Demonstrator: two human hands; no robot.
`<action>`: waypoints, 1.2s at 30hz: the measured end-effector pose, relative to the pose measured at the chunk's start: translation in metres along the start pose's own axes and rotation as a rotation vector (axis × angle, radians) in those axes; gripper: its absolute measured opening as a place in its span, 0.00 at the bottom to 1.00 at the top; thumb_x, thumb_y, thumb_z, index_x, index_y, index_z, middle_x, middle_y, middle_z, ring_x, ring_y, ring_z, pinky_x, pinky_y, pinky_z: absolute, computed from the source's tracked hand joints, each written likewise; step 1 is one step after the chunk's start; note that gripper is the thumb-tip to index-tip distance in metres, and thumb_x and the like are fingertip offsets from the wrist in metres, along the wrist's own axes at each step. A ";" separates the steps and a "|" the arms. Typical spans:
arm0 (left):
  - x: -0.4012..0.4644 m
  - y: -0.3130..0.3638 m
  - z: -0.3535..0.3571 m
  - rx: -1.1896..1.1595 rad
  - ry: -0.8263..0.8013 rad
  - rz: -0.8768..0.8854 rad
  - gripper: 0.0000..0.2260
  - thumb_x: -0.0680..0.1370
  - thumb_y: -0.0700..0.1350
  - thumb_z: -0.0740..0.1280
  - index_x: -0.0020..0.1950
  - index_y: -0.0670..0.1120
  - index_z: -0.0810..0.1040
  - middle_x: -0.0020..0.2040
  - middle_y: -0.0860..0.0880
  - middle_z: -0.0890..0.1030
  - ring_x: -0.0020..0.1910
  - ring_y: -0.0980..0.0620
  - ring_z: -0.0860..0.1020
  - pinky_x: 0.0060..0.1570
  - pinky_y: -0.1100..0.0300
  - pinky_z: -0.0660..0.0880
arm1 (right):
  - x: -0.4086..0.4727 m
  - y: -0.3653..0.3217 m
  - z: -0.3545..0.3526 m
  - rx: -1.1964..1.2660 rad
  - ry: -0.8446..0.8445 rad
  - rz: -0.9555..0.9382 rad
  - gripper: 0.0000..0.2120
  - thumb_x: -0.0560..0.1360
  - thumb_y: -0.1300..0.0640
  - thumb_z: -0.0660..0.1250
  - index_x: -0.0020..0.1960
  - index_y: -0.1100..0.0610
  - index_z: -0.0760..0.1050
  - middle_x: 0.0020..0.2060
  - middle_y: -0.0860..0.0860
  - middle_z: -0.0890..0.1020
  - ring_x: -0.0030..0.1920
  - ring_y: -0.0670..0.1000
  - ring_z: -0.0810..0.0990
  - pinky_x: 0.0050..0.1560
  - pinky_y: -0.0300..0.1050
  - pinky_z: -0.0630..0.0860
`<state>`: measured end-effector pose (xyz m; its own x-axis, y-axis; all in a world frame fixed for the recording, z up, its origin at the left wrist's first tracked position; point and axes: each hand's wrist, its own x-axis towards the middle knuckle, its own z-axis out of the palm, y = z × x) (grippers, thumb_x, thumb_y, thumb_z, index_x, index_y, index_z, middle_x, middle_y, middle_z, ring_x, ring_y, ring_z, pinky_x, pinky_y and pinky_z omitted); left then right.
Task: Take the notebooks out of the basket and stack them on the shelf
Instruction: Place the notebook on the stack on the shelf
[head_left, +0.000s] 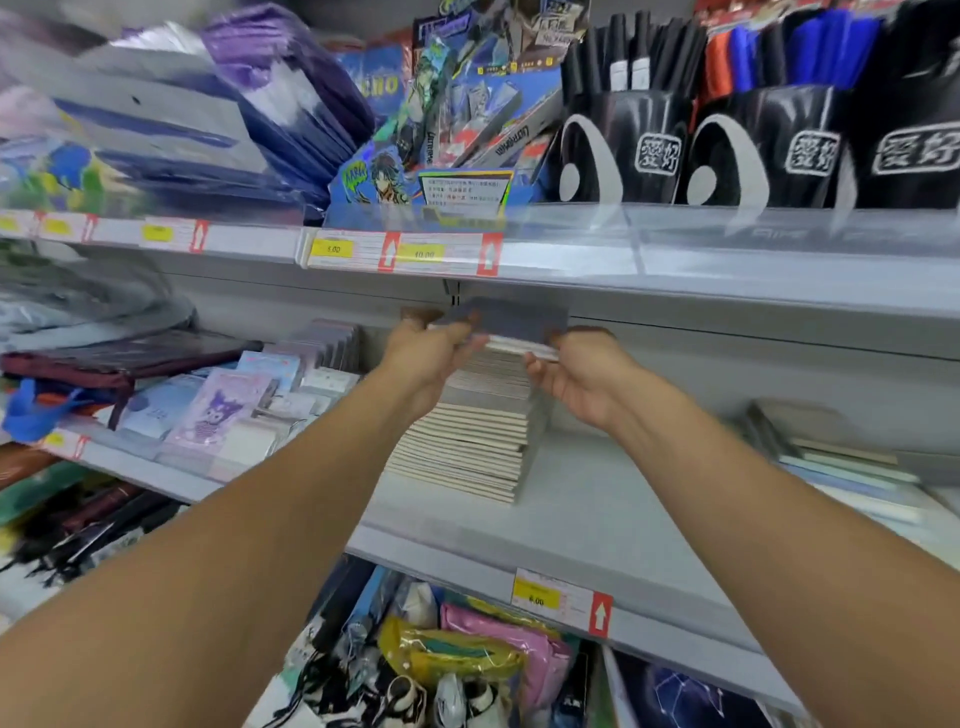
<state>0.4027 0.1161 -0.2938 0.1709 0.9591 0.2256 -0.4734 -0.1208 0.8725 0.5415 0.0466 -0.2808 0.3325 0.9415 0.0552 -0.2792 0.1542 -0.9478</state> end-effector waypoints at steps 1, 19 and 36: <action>0.012 -0.003 -0.001 0.033 -0.004 0.008 0.20 0.74 0.32 0.71 0.65 0.33 0.72 0.59 0.41 0.79 0.46 0.50 0.83 0.50 0.60 0.81 | 0.011 0.000 0.000 -0.028 -0.017 0.002 0.12 0.82 0.69 0.53 0.50 0.63 0.75 0.40 0.57 0.76 0.29 0.47 0.71 0.20 0.33 0.69; 0.089 -0.037 -0.031 0.791 0.223 0.281 0.15 0.73 0.44 0.75 0.57 0.39 0.81 0.54 0.43 0.82 0.54 0.46 0.80 0.51 0.67 0.70 | 0.097 0.031 -0.027 -0.824 0.086 -0.264 0.20 0.77 0.47 0.70 0.61 0.60 0.79 0.57 0.53 0.82 0.56 0.55 0.80 0.58 0.48 0.76; -0.390 -0.339 -0.245 1.124 -0.030 -0.792 0.38 0.73 0.61 0.71 0.75 0.42 0.63 0.70 0.42 0.71 0.69 0.42 0.71 0.66 0.52 0.69 | -0.296 0.482 -0.185 -0.915 0.134 0.812 0.13 0.72 0.46 0.74 0.48 0.53 0.75 0.43 0.52 0.80 0.41 0.51 0.79 0.36 0.40 0.71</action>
<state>0.2844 -0.1540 -0.7834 0.0897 0.8641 -0.4952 0.7037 0.2969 0.6455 0.4747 -0.2134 -0.8124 0.4617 0.6198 -0.6346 0.2683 -0.7794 -0.5661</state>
